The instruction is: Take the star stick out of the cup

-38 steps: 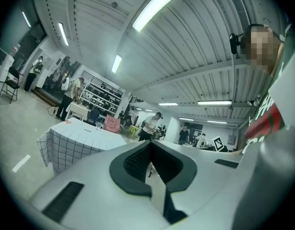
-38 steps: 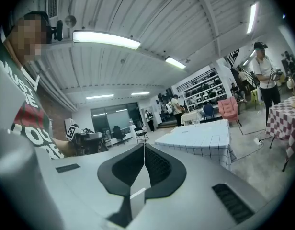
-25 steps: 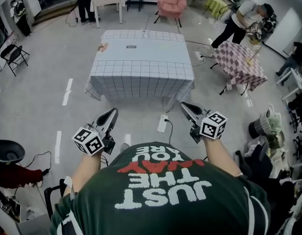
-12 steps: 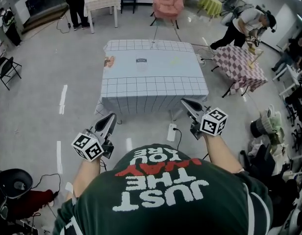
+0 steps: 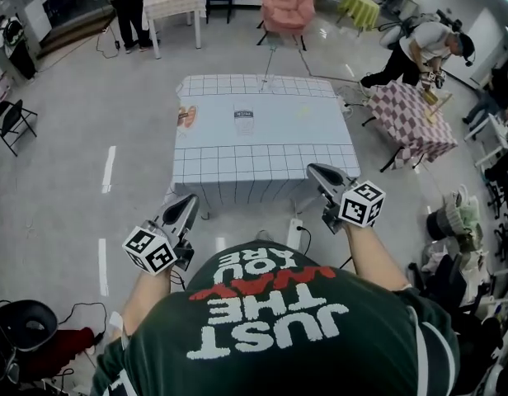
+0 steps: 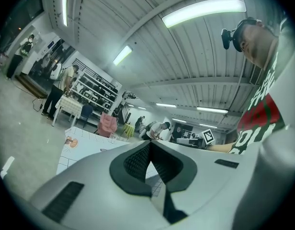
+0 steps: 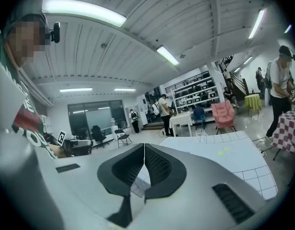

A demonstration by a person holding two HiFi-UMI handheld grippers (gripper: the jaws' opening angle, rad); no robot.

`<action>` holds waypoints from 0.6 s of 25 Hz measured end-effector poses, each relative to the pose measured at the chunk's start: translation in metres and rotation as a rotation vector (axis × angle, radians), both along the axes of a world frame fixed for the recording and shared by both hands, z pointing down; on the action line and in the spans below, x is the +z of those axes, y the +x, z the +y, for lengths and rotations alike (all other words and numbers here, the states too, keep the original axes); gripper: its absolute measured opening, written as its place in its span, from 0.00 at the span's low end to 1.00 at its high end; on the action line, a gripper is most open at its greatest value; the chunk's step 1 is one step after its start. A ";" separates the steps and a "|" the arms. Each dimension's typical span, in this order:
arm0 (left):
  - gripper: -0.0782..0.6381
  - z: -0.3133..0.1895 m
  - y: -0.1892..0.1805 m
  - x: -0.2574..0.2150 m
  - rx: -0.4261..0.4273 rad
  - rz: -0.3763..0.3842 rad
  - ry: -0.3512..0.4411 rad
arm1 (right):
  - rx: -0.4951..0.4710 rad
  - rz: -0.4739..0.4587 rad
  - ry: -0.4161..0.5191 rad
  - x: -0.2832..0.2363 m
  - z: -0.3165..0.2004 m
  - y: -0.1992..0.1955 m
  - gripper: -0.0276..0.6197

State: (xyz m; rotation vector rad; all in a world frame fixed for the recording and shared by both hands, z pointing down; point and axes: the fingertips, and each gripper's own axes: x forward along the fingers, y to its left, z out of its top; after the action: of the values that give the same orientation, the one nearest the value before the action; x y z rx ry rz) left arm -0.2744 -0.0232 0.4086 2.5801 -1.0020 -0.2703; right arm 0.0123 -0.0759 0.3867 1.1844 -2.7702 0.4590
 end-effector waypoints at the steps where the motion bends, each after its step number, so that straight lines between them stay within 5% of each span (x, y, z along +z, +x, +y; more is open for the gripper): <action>1: 0.12 -0.008 0.002 0.001 -0.008 -0.003 -0.004 | -0.003 -0.006 -0.003 0.003 -0.011 0.003 0.09; 8: 0.12 -0.093 0.043 0.012 -0.049 -0.038 -0.018 | -0.036 -0.052 -0.018 0.026 -0.113 0.044 0.09; 15: 0.12 -0.237 0.125 0.017 -0.141 -0.027 -0.053 | -0.124 -0.071 -0.050 0.045 -0.266 0.110 0.09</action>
State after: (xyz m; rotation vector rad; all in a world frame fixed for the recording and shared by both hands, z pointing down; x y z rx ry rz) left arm -0.1496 -0.2606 0.4252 2.4764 -1.1867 -0.2418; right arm 0.1224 -0.3415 0.4314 0.9979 -2.8523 0.5653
